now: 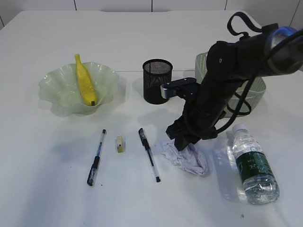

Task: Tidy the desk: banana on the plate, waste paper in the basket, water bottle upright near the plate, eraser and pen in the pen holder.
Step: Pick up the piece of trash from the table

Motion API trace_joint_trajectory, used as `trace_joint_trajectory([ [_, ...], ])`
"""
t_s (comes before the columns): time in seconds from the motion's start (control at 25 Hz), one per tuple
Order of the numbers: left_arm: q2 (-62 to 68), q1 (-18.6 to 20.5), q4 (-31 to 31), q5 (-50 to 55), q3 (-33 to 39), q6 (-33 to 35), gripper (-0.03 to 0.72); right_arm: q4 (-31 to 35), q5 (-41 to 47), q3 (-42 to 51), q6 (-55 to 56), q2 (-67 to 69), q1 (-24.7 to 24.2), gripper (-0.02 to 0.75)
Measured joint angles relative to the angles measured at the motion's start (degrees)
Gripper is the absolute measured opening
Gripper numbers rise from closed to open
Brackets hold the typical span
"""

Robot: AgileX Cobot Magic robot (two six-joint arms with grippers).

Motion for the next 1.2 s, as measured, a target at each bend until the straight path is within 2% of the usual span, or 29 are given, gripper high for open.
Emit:
trace_joint_trajectory([
  [0.2, 0.00, 0.00, 0.00, 0.00, 0.00, 0.00, 0.350, 1.14, 0.71, -0.36, 0.00, 0.12, 0.00, 0.095],
  [0.32, 0.00, 0.00, 0.00, 0.00, 0.00, 0.00, 0.349, 1.28, 2.91, -1.56, 0.00, 0.12, 0.00, 0.022],
  [0.84, 0.00, 0.00, 0.00, 0.12, 0.00, 0.00, 0.349, -0.26, 21.27, -15.33, 2.59, 0.12, 0.00, 0.011],
  [1.04, 0.00, 0.00, 0.00, 0.21, 0.00, 0.04, 0.344, -5.70, 23.46, -21.66, 6.07, 0.12, 0.00, 0.010],
  [1.2, 0.00, 0.00, 0.00, 0.24, 0.00, 0.04, 0.341, -7.09, 23.88, -26.32, 7.11, -0.09, -0.77, 0.010],
])
